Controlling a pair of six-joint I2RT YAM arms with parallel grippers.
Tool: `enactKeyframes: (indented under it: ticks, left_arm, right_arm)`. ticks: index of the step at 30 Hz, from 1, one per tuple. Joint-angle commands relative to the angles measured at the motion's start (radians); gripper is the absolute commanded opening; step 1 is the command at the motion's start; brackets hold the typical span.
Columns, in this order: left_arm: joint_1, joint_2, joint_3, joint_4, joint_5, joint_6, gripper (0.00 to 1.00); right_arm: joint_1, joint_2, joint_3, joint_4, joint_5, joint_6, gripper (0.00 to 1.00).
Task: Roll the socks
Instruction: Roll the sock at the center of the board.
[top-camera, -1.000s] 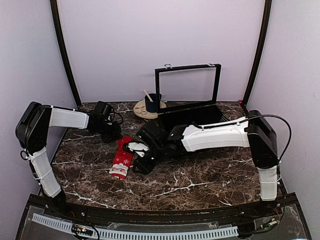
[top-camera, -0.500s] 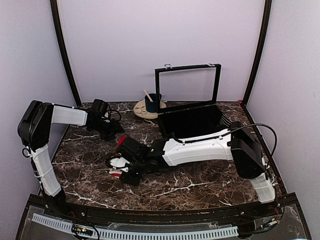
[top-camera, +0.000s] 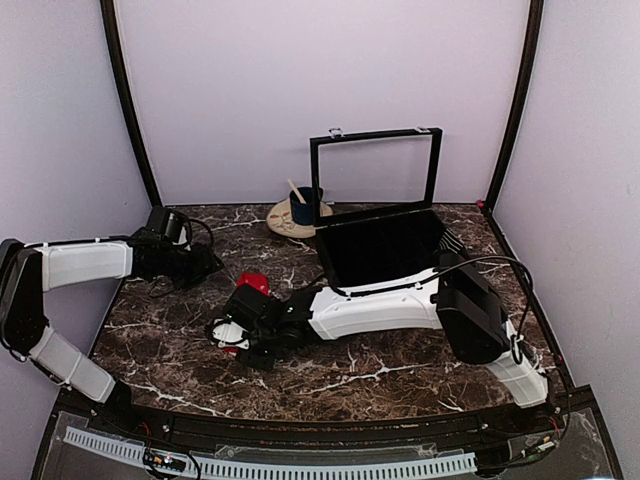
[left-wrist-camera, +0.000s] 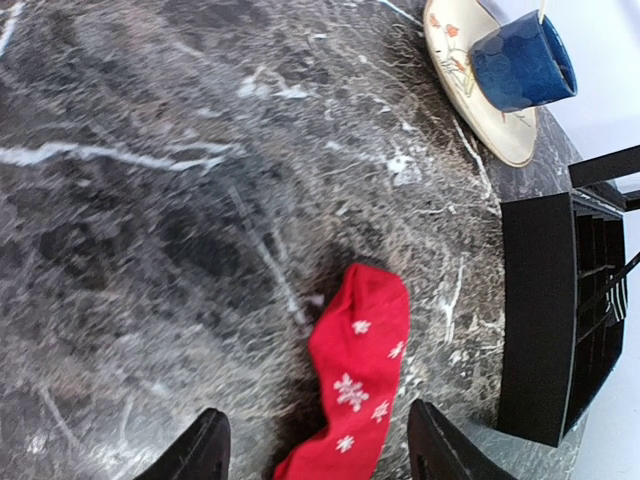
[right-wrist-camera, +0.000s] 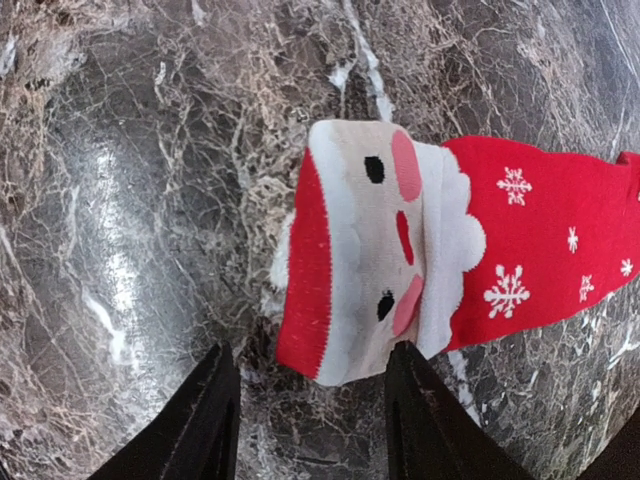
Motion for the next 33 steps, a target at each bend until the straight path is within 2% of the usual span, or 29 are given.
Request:
enactKeyframes:
  ticks: [1, 14, 23, 26, 33]
  left_arm:
    - [0.004, -0.088, -0.074, -0.005, -0.061, -0.024, 0.63]
    - [0.004, -0.219, -0.176, -0.015, -0.075, -0.051, 0.61]
    - [0.004, -0.245, -0.207, -0.008, -0.064, -0.045, 0.61]
    - [0.004, -0.257, -0.209, -0.017, -0.061, -0.035, 0.61]
    - [0.005, -0.309, -0.243, -0.007, -0.056, -0.019, 0.61]
  right_arm:
    - [0.025, 0.027, 0.034, 0.036, 0.029, -0.047, 0.45]
    - [0.034, 0.076, 0.038, 0.047, 0.035, -0.063, 0.38]
    - [0.010, 0.101, 0.039, 0.021, 0.035, -0.035, 0.28]
    - [-0.003, 0.115, 0.056, -0.014, 0.025, -0.019, 0.22]
    - [-0.021, 0.148, 0.069, -0.137, -0.036, 0.046, 0.02]
